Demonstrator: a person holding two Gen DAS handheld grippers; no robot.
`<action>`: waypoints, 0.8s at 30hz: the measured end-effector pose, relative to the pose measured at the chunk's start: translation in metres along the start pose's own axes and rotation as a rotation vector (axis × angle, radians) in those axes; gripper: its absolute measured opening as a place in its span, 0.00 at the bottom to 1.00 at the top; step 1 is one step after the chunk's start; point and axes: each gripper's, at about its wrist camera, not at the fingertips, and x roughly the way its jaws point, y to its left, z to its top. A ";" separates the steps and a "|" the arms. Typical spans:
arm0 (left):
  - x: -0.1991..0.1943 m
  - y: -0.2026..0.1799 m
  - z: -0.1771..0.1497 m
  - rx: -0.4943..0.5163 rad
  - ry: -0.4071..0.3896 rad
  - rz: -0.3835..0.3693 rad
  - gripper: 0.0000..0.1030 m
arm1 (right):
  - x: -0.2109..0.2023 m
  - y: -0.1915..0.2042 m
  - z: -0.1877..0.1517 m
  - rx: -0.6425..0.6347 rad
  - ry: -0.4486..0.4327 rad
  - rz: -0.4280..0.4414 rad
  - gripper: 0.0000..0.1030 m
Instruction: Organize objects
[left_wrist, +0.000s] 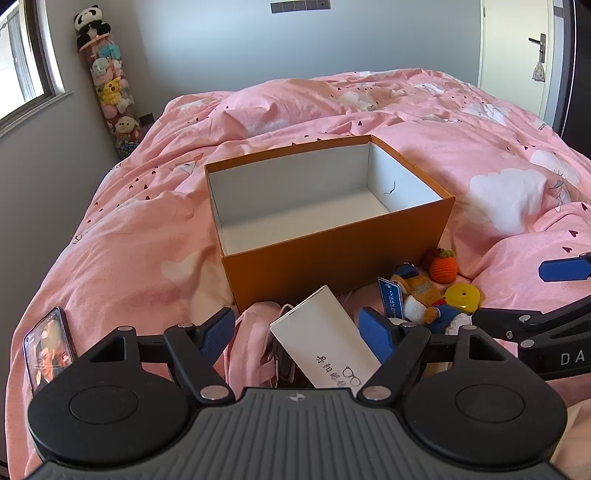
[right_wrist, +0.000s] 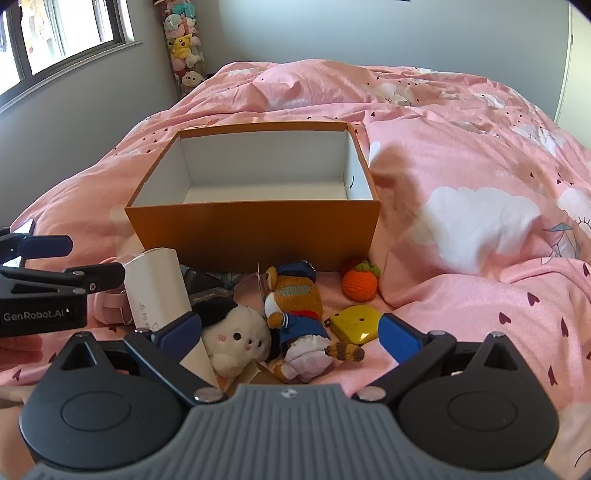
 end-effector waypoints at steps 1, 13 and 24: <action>0.000 -0.001 0.000 0.002 0.000 0.001 0.87 | 0.000 0.000 0.000 0.001 0.001 0.000 0.99; 0.002 -0.002 -0.001 0.004 0.005 0.010 0.87 | 0.003 -0.003 -0.002 0.008 0.011 0.002 0.99; 0.002 -0.001 -0.002 0.004 0.007 0.012 0.87 | 0.004 -0.004 -0.002 0.013 0.022 0.006 0.99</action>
